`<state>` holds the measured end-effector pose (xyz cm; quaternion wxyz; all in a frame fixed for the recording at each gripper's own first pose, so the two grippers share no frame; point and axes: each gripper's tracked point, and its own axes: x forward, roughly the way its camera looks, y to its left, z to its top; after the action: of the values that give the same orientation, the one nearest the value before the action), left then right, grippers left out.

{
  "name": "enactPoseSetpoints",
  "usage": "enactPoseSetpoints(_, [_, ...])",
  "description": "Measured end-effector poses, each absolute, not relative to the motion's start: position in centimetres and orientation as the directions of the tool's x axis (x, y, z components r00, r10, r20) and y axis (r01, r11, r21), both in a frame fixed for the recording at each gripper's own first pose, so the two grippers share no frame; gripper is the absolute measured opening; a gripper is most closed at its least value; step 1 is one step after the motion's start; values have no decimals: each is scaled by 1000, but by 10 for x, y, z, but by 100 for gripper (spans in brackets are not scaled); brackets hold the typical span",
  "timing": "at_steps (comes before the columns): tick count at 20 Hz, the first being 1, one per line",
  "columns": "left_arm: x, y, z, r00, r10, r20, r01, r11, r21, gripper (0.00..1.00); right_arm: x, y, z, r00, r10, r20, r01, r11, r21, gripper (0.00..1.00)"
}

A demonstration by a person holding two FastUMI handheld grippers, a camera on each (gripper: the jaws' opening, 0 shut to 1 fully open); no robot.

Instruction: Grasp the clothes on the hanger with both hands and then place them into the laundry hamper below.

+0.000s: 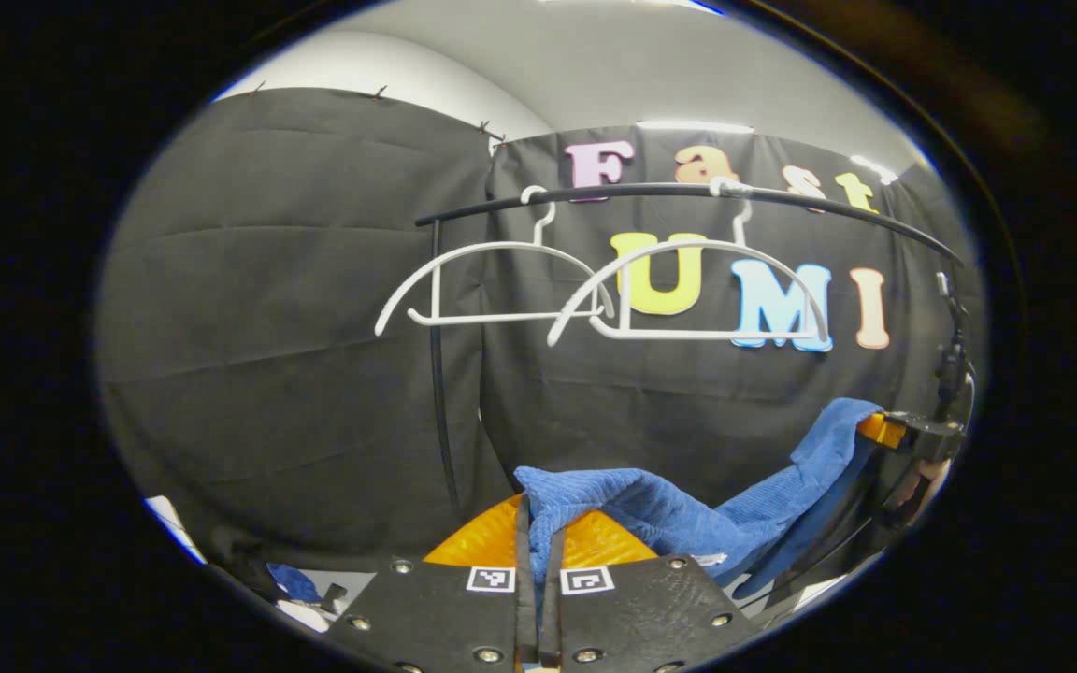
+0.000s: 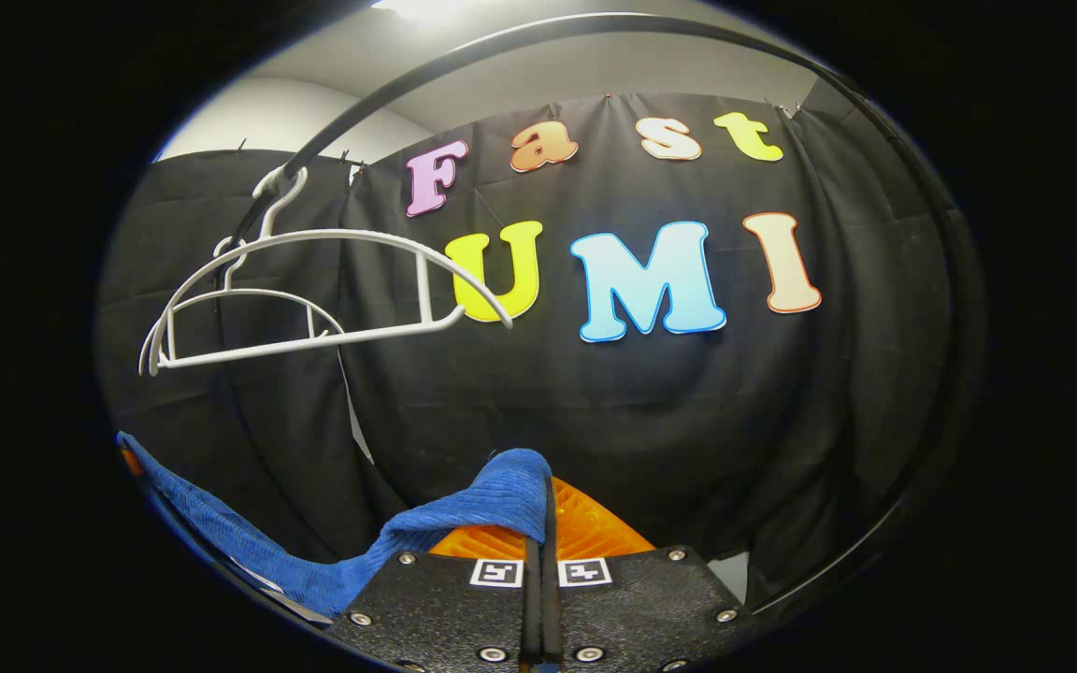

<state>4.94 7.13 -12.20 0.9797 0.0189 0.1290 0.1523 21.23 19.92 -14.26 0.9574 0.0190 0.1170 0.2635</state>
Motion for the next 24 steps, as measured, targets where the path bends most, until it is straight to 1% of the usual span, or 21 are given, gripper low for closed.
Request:
enactPoseSetpoints(2, [38, 67, -131, 932, 240, -272, -225, 971, 85, 2, 191, 195, -149, 838, 489, -241, -484, 871, 87, 0])
enactPoseSetpoints(3, [31, 63, -137, 935, 201, -292, -190, 979, 66, 2, 180, 194, -154, 840, 475, -263, -471, 878, 83, 0])
enactPoseSetpoints(5, [21, 63, -144, 944, 124, -305, -119, 992, 35, 3, 158, 188, -161, 856, 422, -300, -429, 902, 45, 0])
enactPoseSetpoints(8, [4, 69, -163, 936, 23, -352, -21, 1000, 10, 3, 108, 179, -162, 887, 321, -332, -340, 940, 0, 0])
enactPoseSetpoints(10, [2, 74, -178, 931, -41, -362, 31, 999, -33, 3, 76, 181, -162, 892, 286, -351, -312, 950, -18, 0])
enactPoseSetpoints(13, [-13, 84, -189, 917, -95, -388, 83, 995, -46, 3, 33, 176, -150, 904, 248, -348, -279, 959, -41, 0])
enactPoseSetpoints(17, [-23, 81, -183, 914, -153, -376, 147, 988, -47, 2, -10, 166, -150, 899, 230, -372, -258, 966, -28, 0])
enactPoseSetpoints(24, [-20, 52, -196, 891, -188, -414, 188, 981, -41, 3, -32, 172, -185, 852, 273, -447, -285, 957, 41, 0])
